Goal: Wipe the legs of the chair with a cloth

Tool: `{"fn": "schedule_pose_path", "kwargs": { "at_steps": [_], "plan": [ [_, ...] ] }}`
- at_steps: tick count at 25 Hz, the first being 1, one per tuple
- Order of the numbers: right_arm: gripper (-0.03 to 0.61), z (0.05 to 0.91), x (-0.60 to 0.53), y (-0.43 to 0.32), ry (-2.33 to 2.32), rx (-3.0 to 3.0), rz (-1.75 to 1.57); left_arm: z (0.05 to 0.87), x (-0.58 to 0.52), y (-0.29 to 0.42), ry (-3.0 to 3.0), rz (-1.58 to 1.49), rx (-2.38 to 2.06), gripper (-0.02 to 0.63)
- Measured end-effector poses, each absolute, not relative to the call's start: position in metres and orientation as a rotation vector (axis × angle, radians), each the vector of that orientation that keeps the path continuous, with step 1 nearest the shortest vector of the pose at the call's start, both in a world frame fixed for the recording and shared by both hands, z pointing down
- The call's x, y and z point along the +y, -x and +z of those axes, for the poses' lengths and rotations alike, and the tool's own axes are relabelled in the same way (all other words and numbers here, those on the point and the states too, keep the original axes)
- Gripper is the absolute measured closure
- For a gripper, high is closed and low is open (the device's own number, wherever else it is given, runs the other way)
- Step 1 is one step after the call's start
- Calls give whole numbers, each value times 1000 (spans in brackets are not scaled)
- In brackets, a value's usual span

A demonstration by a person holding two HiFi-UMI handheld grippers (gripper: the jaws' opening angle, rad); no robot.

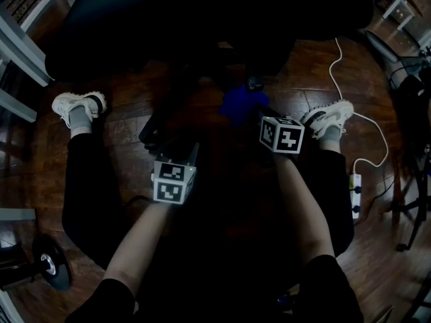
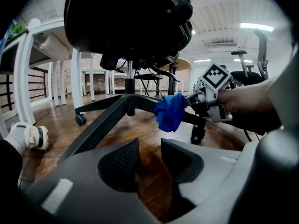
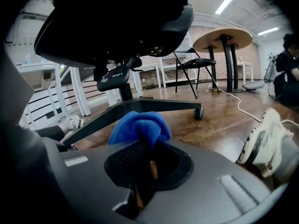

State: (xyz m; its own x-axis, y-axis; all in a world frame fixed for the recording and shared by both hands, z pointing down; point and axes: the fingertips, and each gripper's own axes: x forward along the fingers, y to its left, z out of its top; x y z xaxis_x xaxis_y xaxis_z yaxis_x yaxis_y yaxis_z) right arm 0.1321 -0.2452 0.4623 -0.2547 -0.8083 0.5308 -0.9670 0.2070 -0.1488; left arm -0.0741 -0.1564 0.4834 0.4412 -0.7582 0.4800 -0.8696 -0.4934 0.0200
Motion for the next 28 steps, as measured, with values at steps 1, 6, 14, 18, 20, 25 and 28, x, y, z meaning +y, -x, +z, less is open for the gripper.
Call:
{"fn": "schedule_pose_path", "kwargs": {
  "at_steps": [1, 6, 14, 18, 20, 25, 28],
  "plan": [
    [545, 465, -240, -138, -1655, -2142, 646, 483, -157, 76, -2429, 617, -1419, 463],
    [546, 473, -221, -150, -1551, -2069, 475, 481, -158, 78, -2441, 680, -1442, 463],
    [546, 484, -182, -171, -1481, -2053, 453, 486, -154, 76, -2427, 705, -1444, 463],
    [546, 492, -164, -183, -1446, -2025, 455, 488, -151, 72, -2420, 705, -1436, 463],
    [546, 495, -157, -186, -1456, -2015, 480, 489, -149, 70, -2417, 704, -1428, 463],
    [546, 470, -170, -179, -1569, -2216, 622, 484, -147, 77, -2434, 717, -1418, 463],
    [545, 426, -205, -158, -1601, -2485, 753, 486, -154, 91, -2419, 696, -1407, 463]
  ]
}}
